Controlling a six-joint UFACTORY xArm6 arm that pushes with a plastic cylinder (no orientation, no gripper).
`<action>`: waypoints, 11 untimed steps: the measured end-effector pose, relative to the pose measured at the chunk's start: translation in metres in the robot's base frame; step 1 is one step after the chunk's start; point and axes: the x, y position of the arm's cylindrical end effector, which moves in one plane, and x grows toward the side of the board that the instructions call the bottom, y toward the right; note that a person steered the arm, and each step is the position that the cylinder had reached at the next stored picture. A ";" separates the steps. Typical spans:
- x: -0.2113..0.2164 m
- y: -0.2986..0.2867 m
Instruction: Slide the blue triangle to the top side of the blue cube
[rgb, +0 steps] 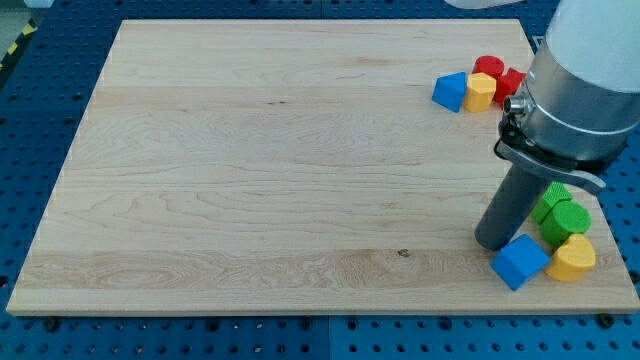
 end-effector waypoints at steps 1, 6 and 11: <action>-0.042 -0.040; -0.245 -0.015; -0.154 0.021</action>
